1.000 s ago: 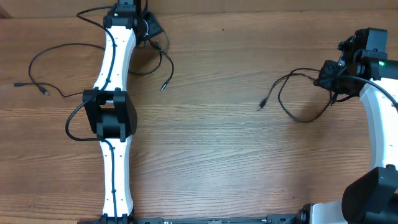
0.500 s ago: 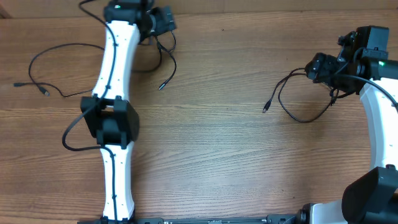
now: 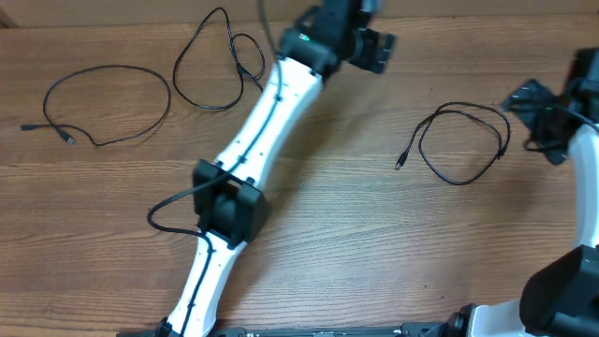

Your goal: Untangle cables

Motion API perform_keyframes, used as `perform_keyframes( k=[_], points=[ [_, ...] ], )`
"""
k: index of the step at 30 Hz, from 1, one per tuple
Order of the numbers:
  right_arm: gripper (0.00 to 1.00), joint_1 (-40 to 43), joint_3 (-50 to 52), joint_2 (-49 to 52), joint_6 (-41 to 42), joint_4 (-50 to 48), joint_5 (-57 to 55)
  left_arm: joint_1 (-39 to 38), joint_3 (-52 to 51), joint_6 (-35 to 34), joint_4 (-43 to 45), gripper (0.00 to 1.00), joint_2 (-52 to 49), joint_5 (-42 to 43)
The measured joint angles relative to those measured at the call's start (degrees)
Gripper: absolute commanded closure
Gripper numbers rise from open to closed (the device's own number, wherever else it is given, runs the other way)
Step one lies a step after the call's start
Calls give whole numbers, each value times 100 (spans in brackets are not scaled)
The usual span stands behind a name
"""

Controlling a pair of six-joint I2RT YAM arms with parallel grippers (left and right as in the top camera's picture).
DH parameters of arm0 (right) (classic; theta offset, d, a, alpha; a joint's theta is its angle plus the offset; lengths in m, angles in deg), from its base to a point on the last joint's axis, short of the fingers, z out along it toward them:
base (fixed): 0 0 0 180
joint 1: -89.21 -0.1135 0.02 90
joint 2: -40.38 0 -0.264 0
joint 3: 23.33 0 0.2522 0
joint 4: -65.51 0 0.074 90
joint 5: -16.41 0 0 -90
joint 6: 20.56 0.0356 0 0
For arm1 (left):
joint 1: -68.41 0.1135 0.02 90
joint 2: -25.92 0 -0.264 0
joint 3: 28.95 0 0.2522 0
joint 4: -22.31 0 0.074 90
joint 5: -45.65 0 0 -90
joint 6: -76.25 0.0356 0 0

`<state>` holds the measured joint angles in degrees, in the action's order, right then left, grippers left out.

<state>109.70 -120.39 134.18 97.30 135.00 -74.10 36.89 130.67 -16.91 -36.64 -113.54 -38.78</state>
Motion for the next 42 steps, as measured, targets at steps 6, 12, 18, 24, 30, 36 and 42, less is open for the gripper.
perform_keyframes(
  k=[6,12,18,24,30,36,42],
  points=[
    [0,535,0,-341,151,52,-96,-658,2,568,988,2,-483,20],
    [0,529,0,-479,125,92,-105,-1126,0,723,1513,4,-1333,114],
    [0,531,0,-479,96,101,-122,-1453,0,780,1718,12,-1858,223],
    [0,531,0,-479,81,114,-122,-1552,0,758,1781,30,-2090,485],
    [0,531,0,-479,81,133,-122,-1523,0,765,1698,32,-2260,481],
    [0,529,0,-479,81,136,-122,-1521,42,756,1604,96,-2280,269],
    [0,531,0,-479,83,155,-120,-1495,168,739,1207,96,-2280,-216]
  ],
)
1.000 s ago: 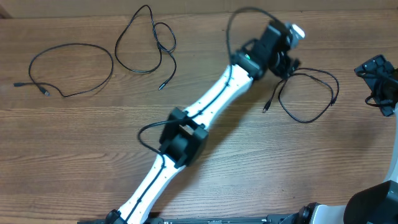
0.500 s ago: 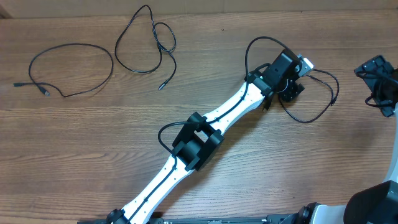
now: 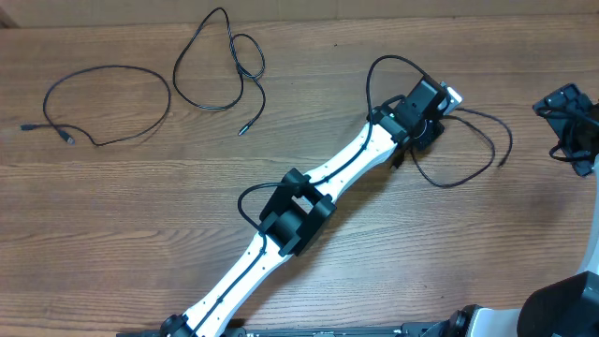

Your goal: Untangle cables

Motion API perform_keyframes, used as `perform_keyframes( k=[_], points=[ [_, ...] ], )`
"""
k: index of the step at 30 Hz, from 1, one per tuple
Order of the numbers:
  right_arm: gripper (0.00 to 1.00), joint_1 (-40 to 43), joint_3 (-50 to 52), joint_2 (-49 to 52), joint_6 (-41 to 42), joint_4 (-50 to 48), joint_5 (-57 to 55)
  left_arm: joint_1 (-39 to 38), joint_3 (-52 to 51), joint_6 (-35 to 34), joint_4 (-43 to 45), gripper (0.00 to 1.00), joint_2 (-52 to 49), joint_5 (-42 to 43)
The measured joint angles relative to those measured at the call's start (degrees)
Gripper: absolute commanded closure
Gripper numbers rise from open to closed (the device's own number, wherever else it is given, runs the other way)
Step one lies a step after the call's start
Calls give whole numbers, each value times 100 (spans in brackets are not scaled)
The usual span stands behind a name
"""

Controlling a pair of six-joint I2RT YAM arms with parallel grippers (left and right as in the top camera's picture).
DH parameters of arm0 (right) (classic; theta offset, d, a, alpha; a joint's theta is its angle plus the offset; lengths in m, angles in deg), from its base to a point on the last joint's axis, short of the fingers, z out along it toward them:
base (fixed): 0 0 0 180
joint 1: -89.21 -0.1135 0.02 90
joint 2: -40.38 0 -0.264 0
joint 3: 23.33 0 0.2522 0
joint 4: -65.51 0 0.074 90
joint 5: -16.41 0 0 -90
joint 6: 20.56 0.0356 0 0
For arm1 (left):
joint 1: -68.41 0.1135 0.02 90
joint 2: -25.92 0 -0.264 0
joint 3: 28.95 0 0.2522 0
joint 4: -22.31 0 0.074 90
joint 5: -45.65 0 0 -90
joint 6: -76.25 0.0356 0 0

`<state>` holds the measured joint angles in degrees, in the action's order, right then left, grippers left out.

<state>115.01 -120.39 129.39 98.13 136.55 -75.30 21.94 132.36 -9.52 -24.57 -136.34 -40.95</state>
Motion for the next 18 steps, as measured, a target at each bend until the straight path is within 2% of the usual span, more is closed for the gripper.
perform_keyframes(
  k=[5,10,14,18],
  points=[
    [0,0,0,0,-2,17,24,13,68,0,-730,96,138,-240],
    [0,0,0,0,-2,31,44,164,-28,0,-2022,96,527,-372],
    [0,-2,0,0,-2,39,203,452,-151,-175,-3241,96,1213,-439],
    [0,-2,0,0,-4,42,415,846,-170,-439,-3923,96,2260,-466]
  ],
)
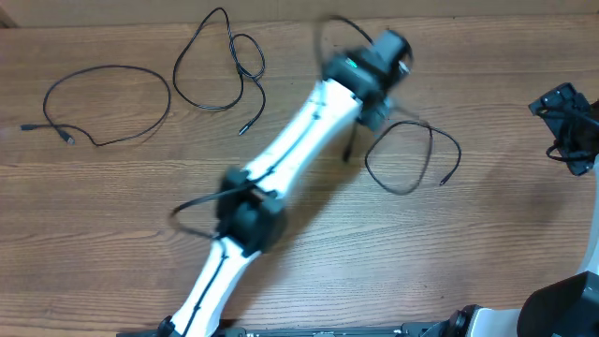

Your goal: Untangle cables

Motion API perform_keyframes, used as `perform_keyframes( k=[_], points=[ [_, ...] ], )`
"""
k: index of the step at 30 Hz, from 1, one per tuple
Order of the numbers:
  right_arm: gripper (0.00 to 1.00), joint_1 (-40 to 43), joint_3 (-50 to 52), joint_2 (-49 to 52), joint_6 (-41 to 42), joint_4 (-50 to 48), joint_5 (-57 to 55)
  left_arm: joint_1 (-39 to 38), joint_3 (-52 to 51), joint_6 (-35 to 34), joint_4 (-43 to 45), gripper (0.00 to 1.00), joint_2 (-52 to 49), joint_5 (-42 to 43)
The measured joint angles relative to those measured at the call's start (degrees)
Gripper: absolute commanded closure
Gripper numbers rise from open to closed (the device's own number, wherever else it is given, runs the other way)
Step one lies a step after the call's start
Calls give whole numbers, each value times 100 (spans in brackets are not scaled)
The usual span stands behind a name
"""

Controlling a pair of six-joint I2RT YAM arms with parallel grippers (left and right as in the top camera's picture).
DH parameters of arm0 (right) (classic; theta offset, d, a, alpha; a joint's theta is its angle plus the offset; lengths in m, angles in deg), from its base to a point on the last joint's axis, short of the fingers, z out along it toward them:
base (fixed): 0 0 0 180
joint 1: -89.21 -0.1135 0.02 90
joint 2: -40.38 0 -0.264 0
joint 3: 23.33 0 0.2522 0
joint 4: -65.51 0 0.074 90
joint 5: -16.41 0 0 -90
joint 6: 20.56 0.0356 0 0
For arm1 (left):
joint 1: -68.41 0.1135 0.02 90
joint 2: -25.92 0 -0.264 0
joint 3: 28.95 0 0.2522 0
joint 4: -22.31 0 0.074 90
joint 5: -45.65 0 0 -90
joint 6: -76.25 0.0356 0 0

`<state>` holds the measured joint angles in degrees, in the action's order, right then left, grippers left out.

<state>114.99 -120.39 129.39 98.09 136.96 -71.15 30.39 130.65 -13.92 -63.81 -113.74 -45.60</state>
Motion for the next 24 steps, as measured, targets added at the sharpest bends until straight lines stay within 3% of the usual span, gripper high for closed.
perform_keyframes(
  k=[8,14,17,24],
  points=[
    [0,0,0,0,7,31,535,1036,13,-435,-1250,96,2218,13],
    [0,0,0,0,2,31,833,1939,11,-745,-1491,96,3265,37],
    [0,-11,0,0,2,31,892,2616,4,-914,-1488,96,3853,170],
    [0,-42,0,0,4,35,940,5047,13,-986,-1491,96,5508,1296]
  ],
)
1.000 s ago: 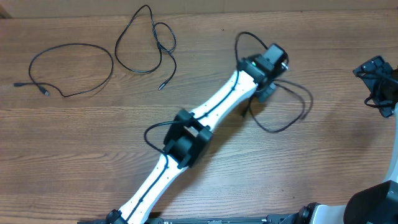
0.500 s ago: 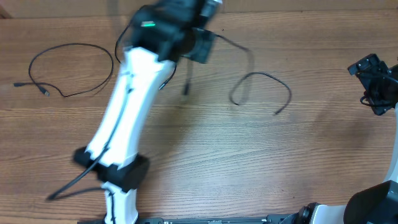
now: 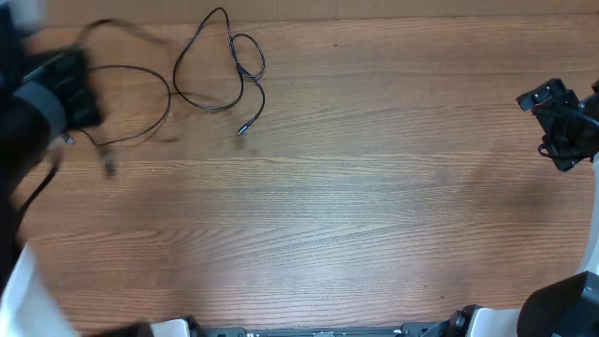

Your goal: Untangle cables

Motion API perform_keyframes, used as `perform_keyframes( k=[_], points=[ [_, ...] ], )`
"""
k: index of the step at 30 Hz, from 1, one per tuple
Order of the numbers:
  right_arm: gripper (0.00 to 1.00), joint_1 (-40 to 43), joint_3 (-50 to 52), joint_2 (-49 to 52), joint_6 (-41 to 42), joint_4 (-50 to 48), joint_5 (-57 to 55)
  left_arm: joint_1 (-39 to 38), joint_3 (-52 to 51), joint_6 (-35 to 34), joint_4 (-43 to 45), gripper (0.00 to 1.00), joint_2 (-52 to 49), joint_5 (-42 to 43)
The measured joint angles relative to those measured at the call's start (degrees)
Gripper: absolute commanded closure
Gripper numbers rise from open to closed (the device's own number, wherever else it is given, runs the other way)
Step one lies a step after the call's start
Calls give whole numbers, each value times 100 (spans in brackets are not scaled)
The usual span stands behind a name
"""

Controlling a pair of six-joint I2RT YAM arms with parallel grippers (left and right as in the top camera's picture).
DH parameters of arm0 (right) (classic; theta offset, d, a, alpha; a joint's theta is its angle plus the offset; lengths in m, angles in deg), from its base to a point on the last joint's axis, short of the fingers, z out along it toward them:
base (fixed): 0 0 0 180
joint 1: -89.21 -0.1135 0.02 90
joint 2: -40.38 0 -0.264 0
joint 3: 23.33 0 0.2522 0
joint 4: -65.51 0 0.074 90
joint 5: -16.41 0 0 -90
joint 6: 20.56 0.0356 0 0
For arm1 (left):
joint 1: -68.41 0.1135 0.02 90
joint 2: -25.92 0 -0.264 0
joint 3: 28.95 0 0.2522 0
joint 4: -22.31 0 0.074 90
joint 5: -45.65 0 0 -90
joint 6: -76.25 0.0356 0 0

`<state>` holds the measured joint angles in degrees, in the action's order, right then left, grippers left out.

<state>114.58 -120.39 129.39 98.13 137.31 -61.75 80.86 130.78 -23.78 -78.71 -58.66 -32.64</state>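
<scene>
The overhead view, the only one, shows my left gripper (image 3: 64, 86) at the far left edge, heavily blurred. It sits over the wide black cable loop (image 3: 150, 75). A faint dark strand, the third black cable (image 3: 109, 161), trails below it, so it looks shut on that cable. A second black cable (image 3: 221, 67), with a crossed loop and a plug end, lies at the top centre, apart from the others. At the right edge my right gripper (image 3: 552, 126) hovers open, holding nothing.
The wooden table (image 3: 374, 206) fills the view. My left arm's dark bulk covers the left edge and lower left corner. The arm bases line the front edge.
My left gripper was at the top centre with the third cable trailing to its right. Now it is at the far left edge, and that cable is gone from the middle.
Three separate cables lay on the table, one at the right, with my left gripper at the top centre. Then the left gripper was on the right cable. That cable then lay nearer the centre under it, and now trails at the far left. The right gripper hardly moved.
</scene>
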Motion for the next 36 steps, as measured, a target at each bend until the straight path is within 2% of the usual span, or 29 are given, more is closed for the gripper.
perform_keyframes(
  k=[5,8,11,17,22,27,34,35,36],
  points=[
    [0,-2,0,0,-2,9,-2,1204,109,-63,-179,96,581,197],
    [0,-2,0,0,-2,11,-2,1541,129,-291,-629,96,555,39],
    [0,-2,0,0,0,63,0,1650,94,-590,-942,96,275,-192],
    [0,0,0,0,0,107,0,1655,-306,-1095,-942,96,-428,-452],
    [0,-2,0,0,0,109,-2,1655,-754,-1720,-940,95,-767,-1043],
    [0,0,0,0,-4,109,0,1655,-1744,-2852,-935,96,-846,-1587],
    [0,-2,0,0,-2,105,-2,1655,-3654,-5318,-896,96,-872,-2452],
    [0,0,0,0,-4,107,0,1655,-3801,-5504,-890,95,-872,-2500],
    [0,0,0,0,-4,111,0,1655,-4242,-6067,-813,95,-883,-2649]
  ],
)
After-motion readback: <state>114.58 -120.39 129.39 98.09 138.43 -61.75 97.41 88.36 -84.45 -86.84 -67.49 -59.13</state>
